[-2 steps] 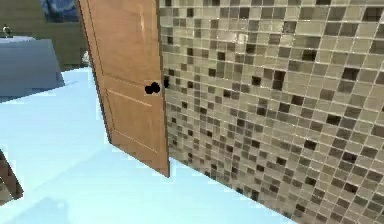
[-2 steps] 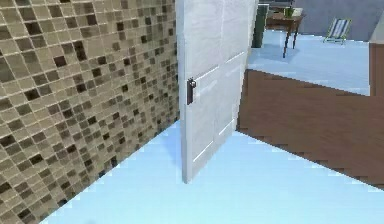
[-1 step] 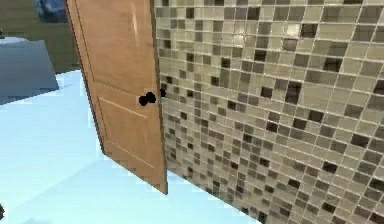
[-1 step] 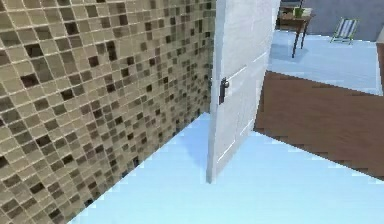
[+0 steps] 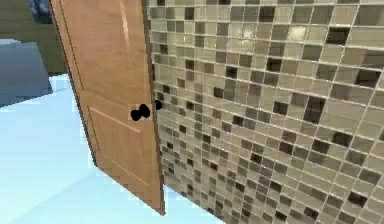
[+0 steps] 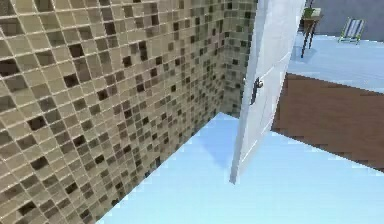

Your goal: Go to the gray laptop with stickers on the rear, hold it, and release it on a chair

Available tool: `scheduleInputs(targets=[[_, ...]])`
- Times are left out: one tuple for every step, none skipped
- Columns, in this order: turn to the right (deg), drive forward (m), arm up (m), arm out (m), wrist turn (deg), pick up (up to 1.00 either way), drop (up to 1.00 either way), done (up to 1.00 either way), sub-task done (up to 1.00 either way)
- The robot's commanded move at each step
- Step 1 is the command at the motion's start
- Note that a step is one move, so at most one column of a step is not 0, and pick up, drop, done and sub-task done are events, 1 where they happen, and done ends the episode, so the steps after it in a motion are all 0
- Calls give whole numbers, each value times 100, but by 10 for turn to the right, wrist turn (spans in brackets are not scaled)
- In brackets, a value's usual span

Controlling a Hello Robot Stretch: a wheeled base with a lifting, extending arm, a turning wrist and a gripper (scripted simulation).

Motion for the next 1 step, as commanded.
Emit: scheduleInputs(targets=[[-450,0,0,0,0,0,0,0,0]])
